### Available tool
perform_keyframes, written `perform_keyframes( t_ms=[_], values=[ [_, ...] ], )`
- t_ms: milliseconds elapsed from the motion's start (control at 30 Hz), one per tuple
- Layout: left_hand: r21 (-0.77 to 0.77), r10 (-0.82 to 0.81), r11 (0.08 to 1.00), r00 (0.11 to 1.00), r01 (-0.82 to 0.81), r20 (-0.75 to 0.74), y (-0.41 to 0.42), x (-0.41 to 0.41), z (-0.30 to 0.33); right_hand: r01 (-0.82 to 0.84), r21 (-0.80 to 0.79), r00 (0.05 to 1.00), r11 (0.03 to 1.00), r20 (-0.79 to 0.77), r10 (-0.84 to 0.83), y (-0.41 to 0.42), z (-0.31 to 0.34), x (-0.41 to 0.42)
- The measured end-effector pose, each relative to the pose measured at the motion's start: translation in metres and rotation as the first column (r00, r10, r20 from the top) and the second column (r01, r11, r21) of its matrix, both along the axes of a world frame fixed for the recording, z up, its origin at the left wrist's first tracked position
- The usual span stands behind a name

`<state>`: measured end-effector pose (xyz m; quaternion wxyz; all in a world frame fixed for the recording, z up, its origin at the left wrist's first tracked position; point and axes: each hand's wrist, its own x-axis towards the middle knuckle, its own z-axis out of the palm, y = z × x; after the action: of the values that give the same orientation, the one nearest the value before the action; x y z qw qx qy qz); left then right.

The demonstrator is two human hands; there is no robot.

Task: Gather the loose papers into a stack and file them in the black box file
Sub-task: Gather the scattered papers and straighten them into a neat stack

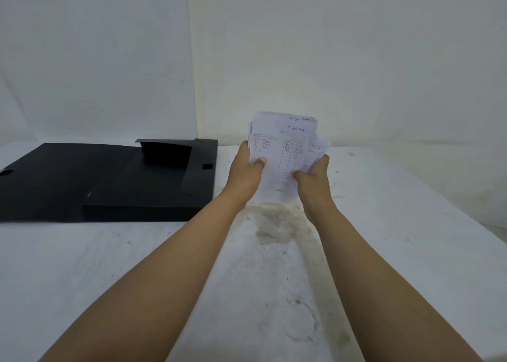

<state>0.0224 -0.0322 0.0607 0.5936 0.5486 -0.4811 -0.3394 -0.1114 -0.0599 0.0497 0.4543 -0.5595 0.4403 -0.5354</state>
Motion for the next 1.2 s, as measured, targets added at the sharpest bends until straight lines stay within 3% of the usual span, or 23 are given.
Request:
perform_keyframes(
  t_ms=[100,333,533,633,733,800,900,1000,1067,1200],
  values=[
    [0.084,0.0,0.996,1.0,-0.002,0.024,0.0,0.007,-0.014,-0.02,0.066,0.997,0.998,-0.073,0.025,0.001,-0.008,0.005],
    [0.122,0.009,0.992,0.997,-0.019,0.083,-0.001,0.007,-0.027,-0.06,0.143,0.997,0.988,-0.037,0.066,-0.004,-0.013,0.014],
    [0.078,-0.012,0.997,0.997,0.006,0.082,-0.003,0.012,-0.025,-0.028,0.1,0.999,0.995,-0.039,0.032,-0.003,-0.008,0.011],
    [-0.068,0.017,0.998,0.996,-0.011,0.084,0.002,0.013,-0.02,-0.054,0.0,0.991,0.999,-0.119,0.054,0.003,-0.008,0.01],
    [-0.235,0.091,0.972,0.913,0.005,0.398,0.001,0.017,-0.015,-0.082,-0.17,0.978,0.982,-0.203,0.047,0.005,-0.007,0.008],
    [-0.226,0.115,0.974,0.806,0.023,0.58,0.003,0.02,-0.007,-0.094,-0.268,0.953,0.959,-0.304,0.008,0.006,-0.001,0.007],
    [-0.131,0.058,0.99,0.73,0.043,0.68,0.001,0.027,-0.003,-0.123,-0.341,0.887,0.932,-0.459,-0.052,0.005,0.003,0.002],
    [-0.146,0.016,0.985,0.779,0.097,0.627,0.004,0.031,-0.002,-0.131,-0.33,0.864,0.935,-0.501,-0.056,0.003,0.003,-0.003],
    [-0.155,-0.01,0.983,0.876,0.096,0.482,0.004,0.032,-0.002,-0.096,-0.313,0.885,0.945,-0.461,-0.063,0.002,0.003,-0.005],
    [0.097,-0.064,0.994,0.989,0.051,0.131,0.004,0.026,-0.007,-0.049,-0.147,0.971,0.988,-0.241,0.013,0.005,-0.001,-0.003]
  ],
)
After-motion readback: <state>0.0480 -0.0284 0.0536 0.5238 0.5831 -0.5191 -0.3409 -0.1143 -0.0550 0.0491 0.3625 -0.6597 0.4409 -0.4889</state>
